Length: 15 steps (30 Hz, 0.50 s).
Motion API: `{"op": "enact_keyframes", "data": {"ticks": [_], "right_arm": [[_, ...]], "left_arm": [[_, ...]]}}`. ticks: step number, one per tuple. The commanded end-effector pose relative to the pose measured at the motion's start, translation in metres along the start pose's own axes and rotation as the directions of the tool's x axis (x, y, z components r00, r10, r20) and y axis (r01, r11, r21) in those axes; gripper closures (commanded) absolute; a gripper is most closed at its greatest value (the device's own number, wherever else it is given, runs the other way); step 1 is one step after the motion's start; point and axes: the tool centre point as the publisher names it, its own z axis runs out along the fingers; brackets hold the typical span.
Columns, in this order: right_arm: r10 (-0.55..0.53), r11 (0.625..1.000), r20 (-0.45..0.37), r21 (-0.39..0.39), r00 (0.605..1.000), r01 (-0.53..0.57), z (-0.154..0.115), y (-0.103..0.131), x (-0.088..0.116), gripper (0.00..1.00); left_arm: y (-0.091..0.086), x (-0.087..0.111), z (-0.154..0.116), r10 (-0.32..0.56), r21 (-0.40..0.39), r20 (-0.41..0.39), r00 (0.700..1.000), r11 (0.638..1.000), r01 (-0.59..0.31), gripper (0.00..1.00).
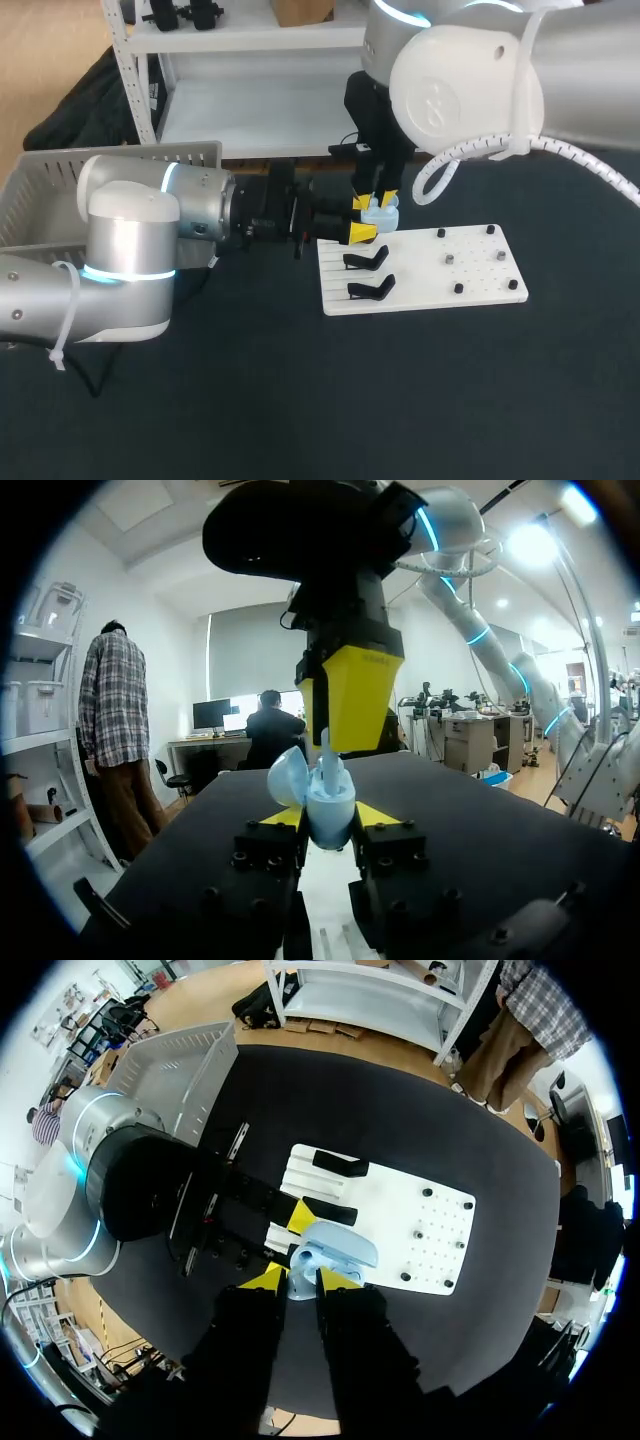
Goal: Pick up each earbud case from the left stands, insert the matching earbuds, close the lid, and place the case in the box.
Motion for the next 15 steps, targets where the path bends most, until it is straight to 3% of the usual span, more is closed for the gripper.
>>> {"op": "enact_keyframes", "data": {"ticks": [1,15], "right_arm": [[0.000,1.000,-0.004,-0.001,1.000,0.000,0.0011,0.0004,-0.0027,1.00],[0.005,1.000,-0.013,-0.001,1.000,-0.005,0.0069,-0.0007,-0.0046,1.00]], "left_arm": [[0.0007,0.0008,-0.0002,0.001,0.001,0.002,1.000,1.000,-0.001,1.00],[0.0007,0.0008,-0.0002,0.001,0.001,0.002,1.000,1.000,-0.001,1.00]]}}
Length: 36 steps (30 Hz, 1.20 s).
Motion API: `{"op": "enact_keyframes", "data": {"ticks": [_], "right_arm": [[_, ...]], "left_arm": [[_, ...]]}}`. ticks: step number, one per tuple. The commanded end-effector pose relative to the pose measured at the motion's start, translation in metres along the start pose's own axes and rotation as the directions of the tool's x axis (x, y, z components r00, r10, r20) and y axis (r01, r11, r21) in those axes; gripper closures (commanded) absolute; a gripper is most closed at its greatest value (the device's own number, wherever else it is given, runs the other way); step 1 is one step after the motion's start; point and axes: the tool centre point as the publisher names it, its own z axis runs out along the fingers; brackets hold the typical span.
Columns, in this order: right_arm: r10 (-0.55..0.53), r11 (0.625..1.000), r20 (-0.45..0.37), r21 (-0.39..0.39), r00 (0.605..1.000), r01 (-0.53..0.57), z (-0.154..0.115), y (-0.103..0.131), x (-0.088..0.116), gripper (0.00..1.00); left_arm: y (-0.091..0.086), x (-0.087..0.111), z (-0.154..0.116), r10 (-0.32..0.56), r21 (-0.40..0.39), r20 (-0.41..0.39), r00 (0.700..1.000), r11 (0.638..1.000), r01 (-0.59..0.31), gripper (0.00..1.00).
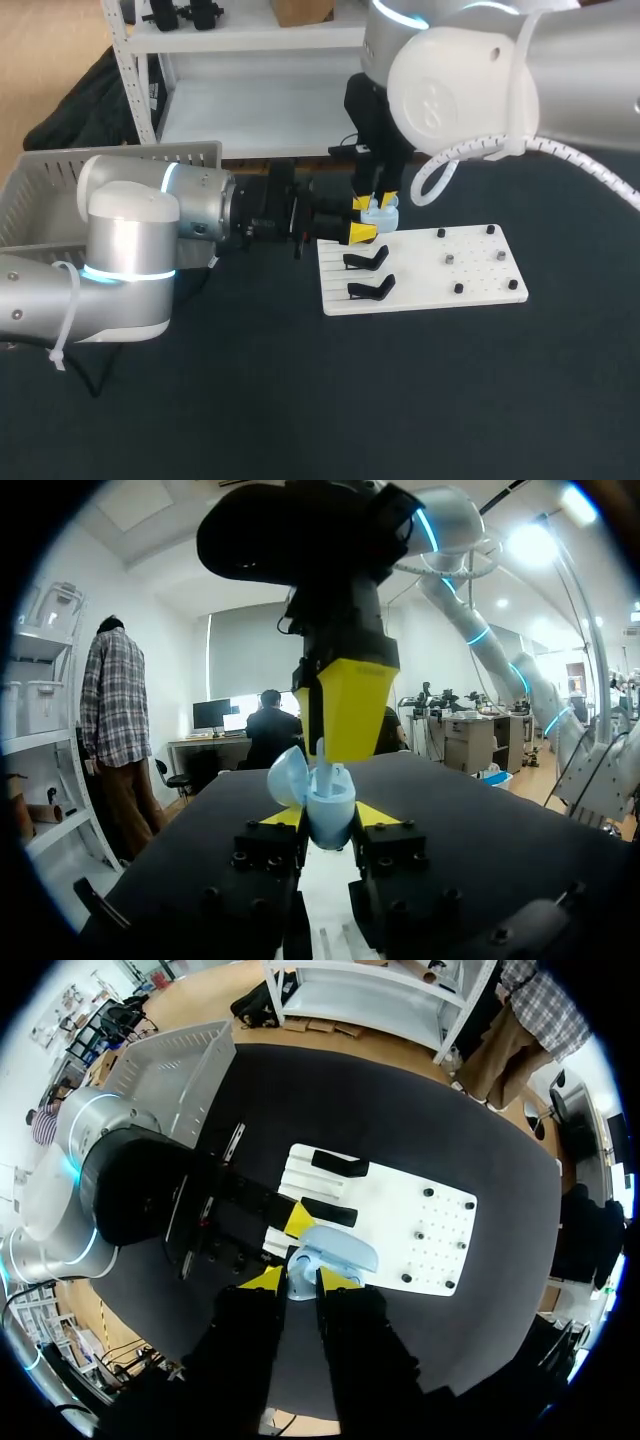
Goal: Pick up each earbud case from the left stands, insert the matching earbuds, close the lid, and place the case in the box.
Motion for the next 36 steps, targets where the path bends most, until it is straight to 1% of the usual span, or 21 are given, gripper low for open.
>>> {"op": "enact_keyframes", "data": {"ticks": [1,14,15,16,17,18,19,20,21,23,24,25,26,31,36], "right_arm": [[-0.001,1.000,-0.009,0.000,1.000,0.001,0.003,0.000,-0.003,1.00],[-0.006,1.000,-0.025,0.008,1.000,0.006,0.007,0.000,-0.006,1.00],[-0.006,1.000,-0.028,0.009,1.000,0.006,0.008,0.000,-0.006,0.97],[-0.006,1.000,-0.029,0.009,1.000,0.006,0.008,0.000,-0.006,0.85],[-0.005,1.000,-0.030,0.009,1.000,0.006,0.009,0.000,-0.007,0.71],[-0.005,1.000,-0.031,0.010,1.000,0.005,0.009,0.000,-0.007,0.60],[-0.005,1.000,-0.031,0.011,1.000,0.005,0.009,0.000,-0.007,0.53],[-0.004,1.000,-0.030,0.011,1.000,0.005,0.008,-0.001,-0.007,0.51],[-0.004,1.000,-0.029,0.010,1.000,0.004,0.006,-0.001,-0.006,0.40],[-0.004,1.000,-0.020,0.013,1.000,0.004,0.002,-0.001,-0.006,0.22],[-0.002,1.000,-0.004,0.028,1.000,0.003,-0.001,-0.002,-0.005,0.12],[-0.002,0.999,0.005,0.039,1.000,0.002,-0.005,-0.002,-0.005,0.07],[-0.001,0.999,0.012,0.037,1.000,0.000,-0.008,-0.003,-0.005,0.00],[0.025,0.999,0.055,0.034,0.998,-0.027,-0.026,-0.010,-0.008,0.00],[0.106,0.992,0.072,0.057,0.992,-0.111,-0.031,-0.030,-0.021,0.00]], "left_arm": [[0.001,0.001,0.000,0.001,0.001,0.002,1.000,1.000,-0.001,1.00],[0.001,0.001,0.000,0.001,0.001,0.002,1.000,1.000,-0.001,1.00],[0.001,0.001,0.000,0.001,0.001,0.002,1.000,1.000,-0.001,1.00],[0.001,0.001,0.000,0.001,0.001,0.002,1.000,1.000,-0.001,1.00],[0.001,0.001,0.000,0.001,0.001,0.002,1.000,1.000,-0.001,1.00],[0.001,0.001,0.000,0.001,0.001,0.002,1.000,1.000,-0.001,1.00],[0.001,0.001,0.000,0.001,0.001,0.002,1.000,1.000,-0.001,1.00],[0.001,0.001,0.000,0.001,0.001,0.002,1.000,1.000,-0.001,1.00],[0.001,0.001,0.000,0.001,0.001,0.002,1.000,1.000,-0.001,1.00],[0.001,0.001,0.000,0.001,0.001,0.002,1.000,1.000,-0.001,1.00],[0.001,0.001,0.000,0.001,0.001,0.002,1.000,1.000,-0.001,1.00],[0.001,0.001,0.000,0.001,0.001,0.002,1.000,1.000,-0.001,1.00],[0.001,0.001,0.000,0.001,0.001,0.002,1.000,1.000,-0.001,1.00],[0.001,0.001,0.000,0.001,0.001,0.002,1.000,1.000,-0.001,1.00],[0.001,0.001,0.000,0.001,0.001,0.002,1.000,1.000,-0.001,1.00]]}}
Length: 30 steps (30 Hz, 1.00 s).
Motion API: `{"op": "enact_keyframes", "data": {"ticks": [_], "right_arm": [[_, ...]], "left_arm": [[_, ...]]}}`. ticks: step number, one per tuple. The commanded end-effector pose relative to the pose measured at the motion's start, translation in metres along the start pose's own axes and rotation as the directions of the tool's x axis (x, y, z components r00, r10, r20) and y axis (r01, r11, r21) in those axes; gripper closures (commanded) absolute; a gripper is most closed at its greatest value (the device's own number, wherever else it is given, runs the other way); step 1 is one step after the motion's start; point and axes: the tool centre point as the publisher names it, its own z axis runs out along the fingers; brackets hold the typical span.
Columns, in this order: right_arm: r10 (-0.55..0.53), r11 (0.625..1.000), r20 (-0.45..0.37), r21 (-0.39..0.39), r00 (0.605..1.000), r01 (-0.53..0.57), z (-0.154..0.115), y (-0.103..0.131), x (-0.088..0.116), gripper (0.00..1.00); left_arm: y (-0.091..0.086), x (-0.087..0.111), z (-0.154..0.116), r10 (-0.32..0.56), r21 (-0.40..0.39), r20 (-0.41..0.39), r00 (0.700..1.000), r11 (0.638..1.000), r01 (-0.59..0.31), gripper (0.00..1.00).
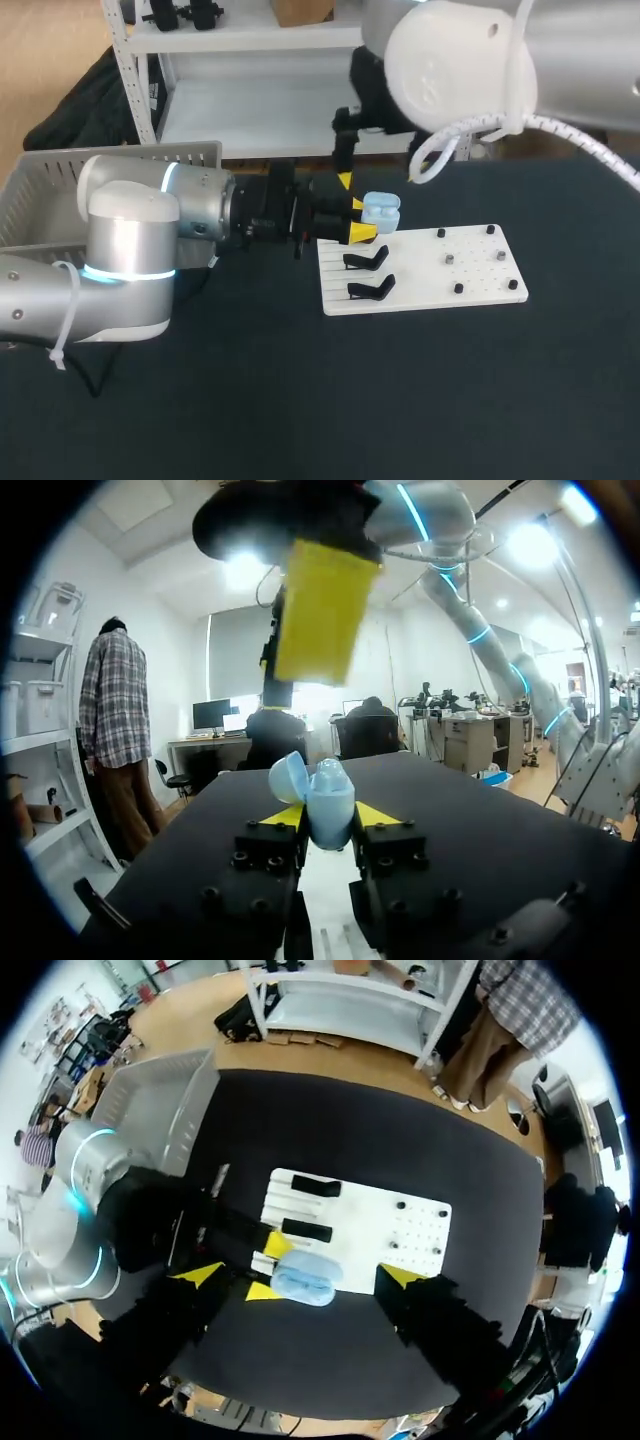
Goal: Pick up each earbud case from the left stands, insert the matching earbuds, close the lid, and place the case in the box.
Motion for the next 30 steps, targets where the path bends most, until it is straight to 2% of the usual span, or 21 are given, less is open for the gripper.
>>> {"op": "enact_keyframes", "data": {"ticks": [1,3,8,16,22,30], "right_arm": [[0.052,0.999,0.021,0.012,0.998,-0.052,0.001,-0.015,-0.004,0.00],[0.086,0.995,0.026,0.046,0.996,-0.087,0.004,-0.023,-0.009,0.00],[0.164,0.985,0.008,0.045,0.986,-0.164,0.017,-0.039,-0.019,0.00],[0.200,0.978,-0.020,0.055,0.980,-0.199,0.034,-0.052,-0.022,0.00],[0.201,0.979,-0.051,0.058,0.978,-0.198,0.039,-0.052,-0.014,0.00],[0.197,0.980,-0.098,0.037,0.975,-0.195,0.041,-0.049,0.009,0.00]], "left_arm": [[0.000,0.001,0.000,0.001,0.000,0.001,1.000,1.000,-0.001,1.00],[0.000,0.001,0.000,0.001,0.000,0.001,1.000,1.000,-0.001,1.00],[0.000,0.001,0.000,0.001,0.000,0.001,1.000,1.000,-0.001,1.00],[0.000,0.001,0.000,0.001,0.000,0.001,1.000,1.000,-0.001,1.00],[0.000,0.001,0.000,0.001,0.000,0.001,1.000,1.000,-0.001,1.00],[0.000,0.001,0.000,0.001,0.000,0.001,1.000,1.000,-0.001,1.00]]}}
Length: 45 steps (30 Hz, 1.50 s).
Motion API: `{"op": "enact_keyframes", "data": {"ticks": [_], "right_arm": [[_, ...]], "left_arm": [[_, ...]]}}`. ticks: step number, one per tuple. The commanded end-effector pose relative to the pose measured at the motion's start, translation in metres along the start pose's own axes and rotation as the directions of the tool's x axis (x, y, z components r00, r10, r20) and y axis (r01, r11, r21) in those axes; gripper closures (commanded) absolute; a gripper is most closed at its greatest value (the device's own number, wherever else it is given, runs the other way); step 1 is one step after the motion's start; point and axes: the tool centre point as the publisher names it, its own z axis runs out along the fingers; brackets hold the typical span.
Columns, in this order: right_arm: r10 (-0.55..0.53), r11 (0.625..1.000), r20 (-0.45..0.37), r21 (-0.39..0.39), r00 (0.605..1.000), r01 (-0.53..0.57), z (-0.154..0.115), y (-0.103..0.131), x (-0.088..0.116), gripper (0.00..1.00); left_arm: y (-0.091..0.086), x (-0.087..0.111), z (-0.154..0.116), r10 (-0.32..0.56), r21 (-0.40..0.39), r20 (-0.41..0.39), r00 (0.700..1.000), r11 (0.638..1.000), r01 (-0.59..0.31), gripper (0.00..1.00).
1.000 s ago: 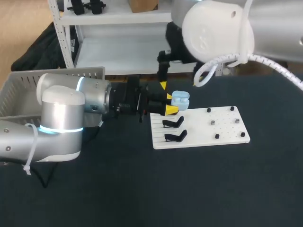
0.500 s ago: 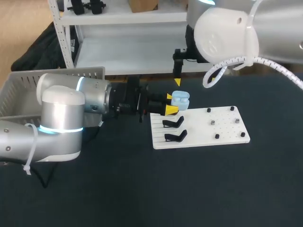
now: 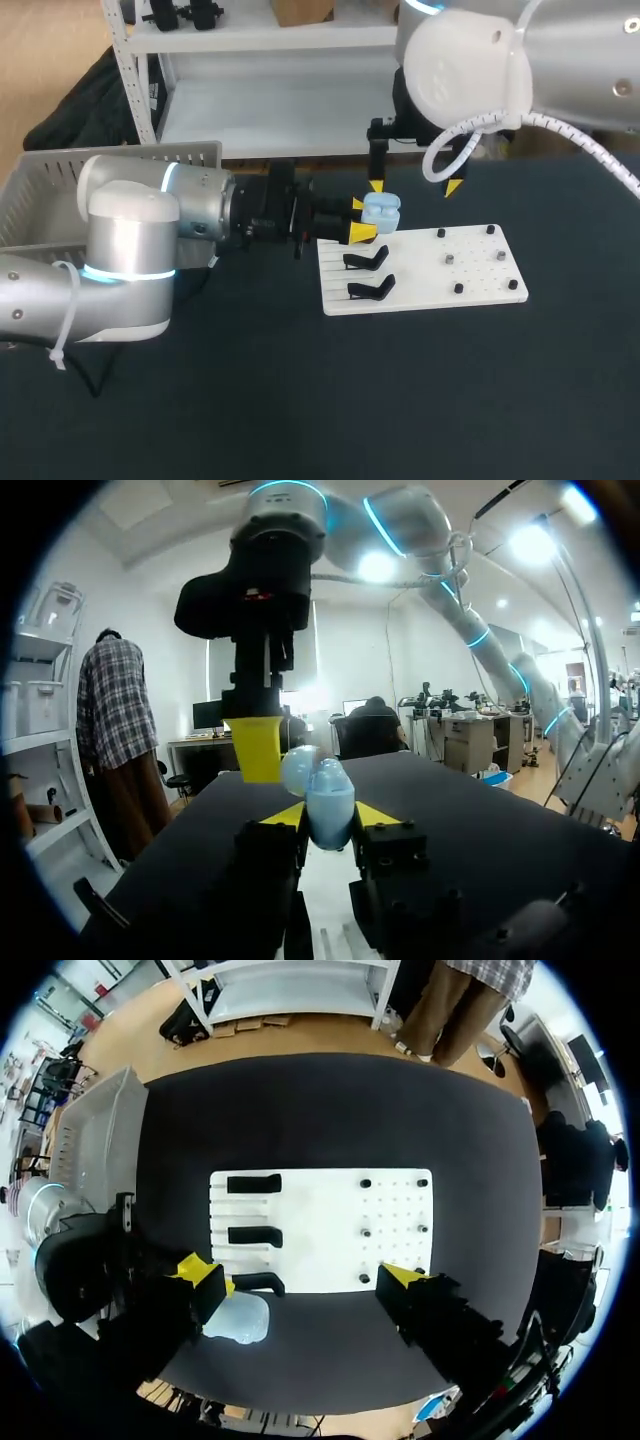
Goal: Pick up each earbud case from the left stands, insert the matching earbuds, close the lid, and place the case in the box.
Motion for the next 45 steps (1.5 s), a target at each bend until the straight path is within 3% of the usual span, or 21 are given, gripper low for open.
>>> {"op": "enact_keyframes", "data": {"ticks": [1,8,17,25,31,39,45], "right_arm": [[-0.002,1.000,-0.002,-0.007,1.000,0.002,-0.001,-0.003,0.009,0.00],[-0.004,1.000,-0.006,-0.018,1.000,0.003,-0.008,-0.003,0.020,0.00],[-0.006,0.999,0.178,-0.051,0.984,0.015,-0.039,-0.015,0.021,0.00],[-0.008,0.998,0.222,-0.057,0.975,0.021,-0.047,-0.022,0.026,0.00],[-0.008,0.998,0.222,-0.057,0.975,0.021,-0.047,-0.022,0.026,0.00],[-0.008,0.998,0.222,-0.057,0.975,0.021,-0.047,-0.022,0.026,0.00],[-0.008,0.998,0.222,-0.057,0.975,0.021,-0.047,-0.022,0.026,0.00]], "left_arm": [[0.000,0.001,0.000,0.001,0.000,0.001,1.000,1.000,-0.001,1.00],[0.000,0.001,0.000,0.001,0.000,0.001,1.000,1.000,-0.001,1.00],[0.000,0.001,0.000,0.001,0.000,0.001,1.000,1.000,-0.001,1.00],[0.008,-0.022,-0.068,0.026,-0.163,-0.069,0.997,0.986,-0.037,1.00],[0.011,-0.042,-0.136,0.022,-0.324,-0.175,0.984,0.943,-0.079,1.00],[0.023,-0.054,-0.211,-0.091,-0.508,-0.303,0.949,0.858,-0.080,1.00],[0.040,-0.051,-0.257,-0.207,-0.600,-0.392,0.897,0.796,-0.079,1.00]]}}
